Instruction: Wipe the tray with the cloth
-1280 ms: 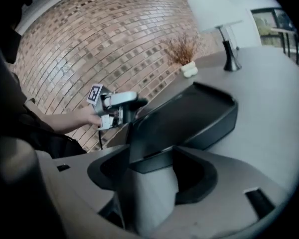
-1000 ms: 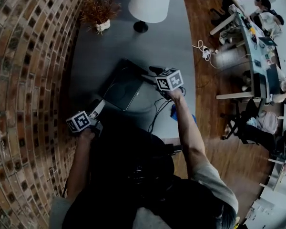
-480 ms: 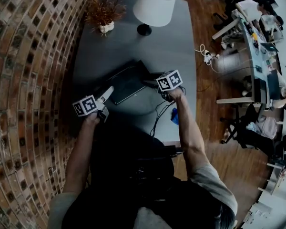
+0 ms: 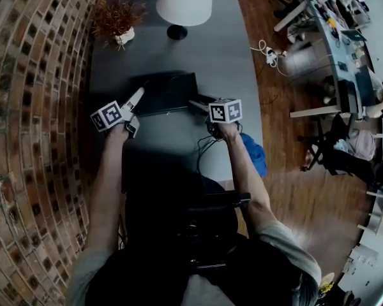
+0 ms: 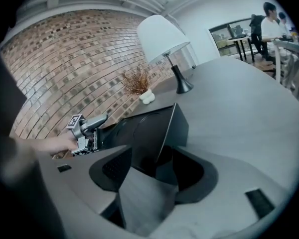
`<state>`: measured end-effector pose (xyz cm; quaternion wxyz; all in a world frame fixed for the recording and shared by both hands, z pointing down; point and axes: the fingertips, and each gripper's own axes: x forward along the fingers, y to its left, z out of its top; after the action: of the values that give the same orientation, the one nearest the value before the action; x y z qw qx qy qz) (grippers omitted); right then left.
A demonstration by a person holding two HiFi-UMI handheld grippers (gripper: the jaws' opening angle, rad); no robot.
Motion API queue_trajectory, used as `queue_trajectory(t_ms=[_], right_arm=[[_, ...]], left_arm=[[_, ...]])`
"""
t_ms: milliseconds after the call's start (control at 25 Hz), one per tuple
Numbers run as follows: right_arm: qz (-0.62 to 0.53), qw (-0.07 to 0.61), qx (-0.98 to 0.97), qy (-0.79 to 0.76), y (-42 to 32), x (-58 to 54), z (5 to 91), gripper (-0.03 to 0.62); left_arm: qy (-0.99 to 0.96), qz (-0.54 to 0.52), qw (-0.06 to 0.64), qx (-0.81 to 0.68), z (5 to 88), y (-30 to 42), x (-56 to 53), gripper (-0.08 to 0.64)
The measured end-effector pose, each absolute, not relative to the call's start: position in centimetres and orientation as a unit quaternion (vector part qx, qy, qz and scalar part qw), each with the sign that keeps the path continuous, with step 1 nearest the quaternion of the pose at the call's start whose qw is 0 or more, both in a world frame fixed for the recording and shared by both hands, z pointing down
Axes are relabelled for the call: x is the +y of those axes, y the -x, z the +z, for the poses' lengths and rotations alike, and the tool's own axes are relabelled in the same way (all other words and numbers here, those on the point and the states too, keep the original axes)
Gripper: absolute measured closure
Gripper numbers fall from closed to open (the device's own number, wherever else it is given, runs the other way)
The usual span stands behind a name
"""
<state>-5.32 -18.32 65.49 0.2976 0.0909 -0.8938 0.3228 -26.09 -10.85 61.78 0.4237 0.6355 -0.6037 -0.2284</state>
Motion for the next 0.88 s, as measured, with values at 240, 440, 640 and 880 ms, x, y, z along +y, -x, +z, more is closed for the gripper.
queue_trajectory(t_ms=[240,440,640,880], right_arm=[[0.32,0.308,-0.89,-0.105,5.3,-18.6,65.4,0.342],[0.319,0.32,-0.885,-0.113,6.7,-19.1,65.6,0.335],[0.319,0.323,-0.881,-0.13,7.2,-20.7,65.4,0.314],[0.317,0.314,-0.886,-0.126,7.6,-21.1,65.2,0.331]], left_arm=[[-0.645,-0.202,0.414,-0.609,61.5,22.8,-7.8,0.279],[-0.637,-0.223,0.407,-0.616,61.4,25.3,-10.0,0.278],[-0.637,-0.231,0.406,-0.613,61.1,26.0,-11.8,0.278],[-0.636,-0.242,0.402,-0.612,60.9,26.3,-12.1,0.279]])
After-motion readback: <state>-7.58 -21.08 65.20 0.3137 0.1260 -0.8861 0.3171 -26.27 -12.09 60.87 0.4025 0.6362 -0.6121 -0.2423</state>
